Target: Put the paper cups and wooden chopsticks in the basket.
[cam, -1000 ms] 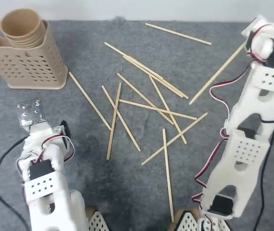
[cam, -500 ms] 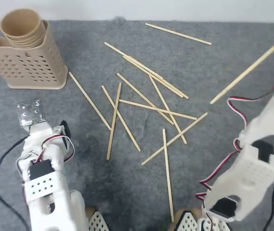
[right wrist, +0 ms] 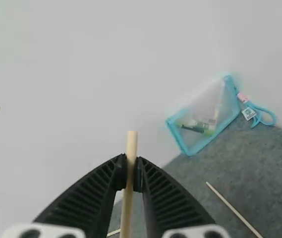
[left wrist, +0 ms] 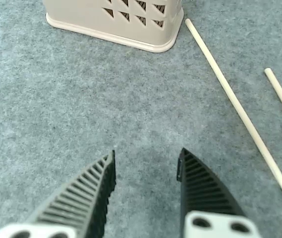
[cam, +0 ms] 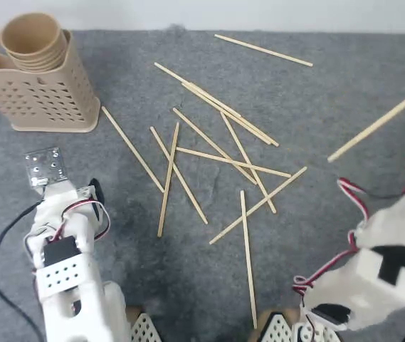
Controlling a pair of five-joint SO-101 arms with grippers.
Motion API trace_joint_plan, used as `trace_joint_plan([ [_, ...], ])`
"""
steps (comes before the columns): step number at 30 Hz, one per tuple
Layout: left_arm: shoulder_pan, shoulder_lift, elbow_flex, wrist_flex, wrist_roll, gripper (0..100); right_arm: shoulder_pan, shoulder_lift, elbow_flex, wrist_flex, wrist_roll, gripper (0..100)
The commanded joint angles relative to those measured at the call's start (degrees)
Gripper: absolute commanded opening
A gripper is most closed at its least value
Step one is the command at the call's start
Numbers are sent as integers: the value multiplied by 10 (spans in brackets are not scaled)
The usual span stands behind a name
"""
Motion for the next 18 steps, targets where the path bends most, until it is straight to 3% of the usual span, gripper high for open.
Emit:
trace_joint_plan([
  [1,-5,-12,-5,-11,-4,198,9,-109,112,26,18,6],
  [8,-5,-12,-5,-5,-4,198,8,-243,388,-60,14,6],
  [18,-5,-12,-6,-1,-4,198,0,-219,792,-506,-70,7],
])
